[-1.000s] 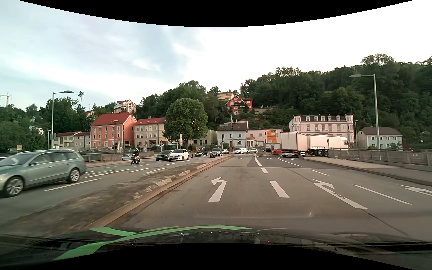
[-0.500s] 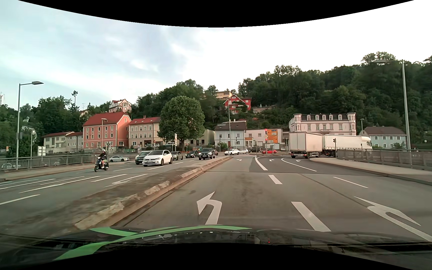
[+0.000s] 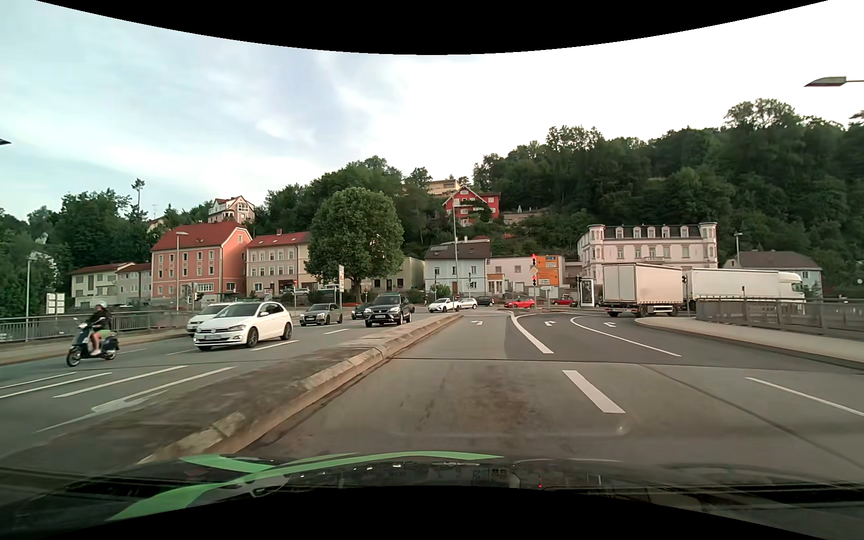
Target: Follow the waypoints while adhering to traffic rules and regulations
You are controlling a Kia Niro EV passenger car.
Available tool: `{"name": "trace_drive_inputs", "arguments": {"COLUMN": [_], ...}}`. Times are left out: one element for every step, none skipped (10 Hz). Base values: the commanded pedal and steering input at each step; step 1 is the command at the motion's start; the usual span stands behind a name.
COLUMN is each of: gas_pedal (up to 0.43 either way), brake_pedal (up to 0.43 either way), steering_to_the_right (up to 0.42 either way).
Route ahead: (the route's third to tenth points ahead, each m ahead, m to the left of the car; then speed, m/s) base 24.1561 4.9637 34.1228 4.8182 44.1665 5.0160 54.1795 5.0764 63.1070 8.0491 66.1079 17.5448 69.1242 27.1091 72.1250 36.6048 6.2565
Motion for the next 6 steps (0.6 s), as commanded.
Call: {"name": "trace_drive_inputs", "arguments": {"gas_pedal": [0.0,0.0,0.0,0.0,0.0,0.0], "brake_pedal": [0.0,0.0,0.0,0.0,0.0,0.0], "steering_to_the_right": [0.009,0.009,0.012,0.017,0.02,0.021]}}
